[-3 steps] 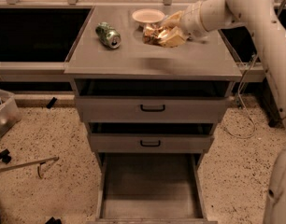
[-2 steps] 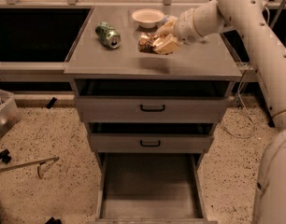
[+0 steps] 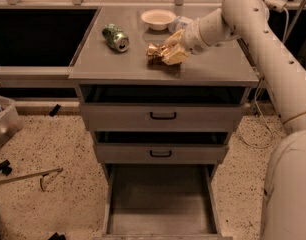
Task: Pick orange can from bottom drawer and place on counter
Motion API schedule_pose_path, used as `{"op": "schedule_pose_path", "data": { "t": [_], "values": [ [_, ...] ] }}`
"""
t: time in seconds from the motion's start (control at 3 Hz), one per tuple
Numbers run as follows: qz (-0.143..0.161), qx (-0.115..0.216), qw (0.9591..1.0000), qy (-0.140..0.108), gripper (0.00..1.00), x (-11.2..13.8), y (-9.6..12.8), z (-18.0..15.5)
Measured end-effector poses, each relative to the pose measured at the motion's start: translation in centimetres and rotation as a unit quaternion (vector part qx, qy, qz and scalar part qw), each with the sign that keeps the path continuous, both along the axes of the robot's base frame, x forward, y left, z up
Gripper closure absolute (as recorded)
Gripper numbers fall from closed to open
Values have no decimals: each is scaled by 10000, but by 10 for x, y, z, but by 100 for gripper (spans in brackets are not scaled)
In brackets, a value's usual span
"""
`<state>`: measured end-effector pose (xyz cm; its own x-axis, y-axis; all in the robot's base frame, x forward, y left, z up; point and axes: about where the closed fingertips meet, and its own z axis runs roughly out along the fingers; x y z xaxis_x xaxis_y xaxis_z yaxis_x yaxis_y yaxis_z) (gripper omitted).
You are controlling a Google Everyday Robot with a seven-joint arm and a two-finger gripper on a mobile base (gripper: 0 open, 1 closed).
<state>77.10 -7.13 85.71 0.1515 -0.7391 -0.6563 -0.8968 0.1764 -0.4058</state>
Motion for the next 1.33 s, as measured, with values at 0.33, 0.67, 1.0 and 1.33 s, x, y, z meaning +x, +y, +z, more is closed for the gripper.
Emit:
{"op": "schedule_pose_path", "data": {
  "t": [0.33, 0.67, 1.0, 1.33],
  "values": [
    [0, 0, 10000, 0, 81, 0, 0, 4],
    [0, 0, 10000, 0, 58, 0, 0, 4],
    [1, 0, 10000, 0, 35, 0, 0, 4],
    [1, 0, 10000, 1, 11, 0, 0, 4]
  ]
}}
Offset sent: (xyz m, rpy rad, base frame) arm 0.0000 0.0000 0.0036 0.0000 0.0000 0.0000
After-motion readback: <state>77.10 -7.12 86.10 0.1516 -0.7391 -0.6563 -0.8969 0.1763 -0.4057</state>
